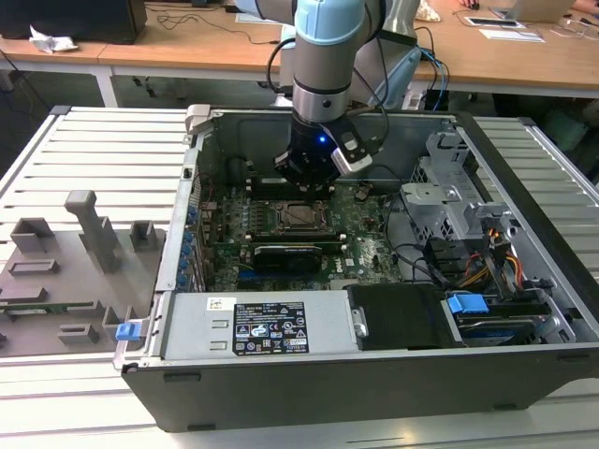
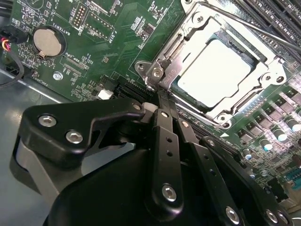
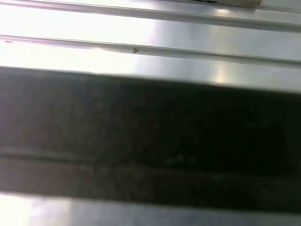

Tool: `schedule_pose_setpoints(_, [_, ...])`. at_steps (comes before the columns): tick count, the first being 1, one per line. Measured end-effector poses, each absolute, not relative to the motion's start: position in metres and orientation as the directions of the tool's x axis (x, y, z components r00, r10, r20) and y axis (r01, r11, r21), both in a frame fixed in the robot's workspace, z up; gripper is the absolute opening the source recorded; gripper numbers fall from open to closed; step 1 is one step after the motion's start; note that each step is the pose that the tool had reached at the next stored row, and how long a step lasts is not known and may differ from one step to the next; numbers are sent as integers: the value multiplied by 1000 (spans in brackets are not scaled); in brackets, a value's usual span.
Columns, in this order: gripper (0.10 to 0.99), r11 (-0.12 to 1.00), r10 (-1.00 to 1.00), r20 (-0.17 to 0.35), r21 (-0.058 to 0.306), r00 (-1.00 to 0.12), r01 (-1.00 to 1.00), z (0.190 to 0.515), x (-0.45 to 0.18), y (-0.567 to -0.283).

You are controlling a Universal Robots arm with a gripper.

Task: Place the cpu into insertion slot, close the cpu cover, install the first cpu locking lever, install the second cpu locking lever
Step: 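Install the first cpu locking lever, then install the second cpu locking lever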

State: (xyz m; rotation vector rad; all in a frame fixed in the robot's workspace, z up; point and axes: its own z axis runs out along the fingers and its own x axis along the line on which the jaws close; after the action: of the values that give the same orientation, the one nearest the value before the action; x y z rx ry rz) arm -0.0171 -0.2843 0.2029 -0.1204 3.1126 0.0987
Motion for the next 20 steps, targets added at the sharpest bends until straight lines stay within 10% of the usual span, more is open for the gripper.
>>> schedule_pose_setpoints(20, [106,995,-76,-27,62,-997,-78,220,-17,-294])
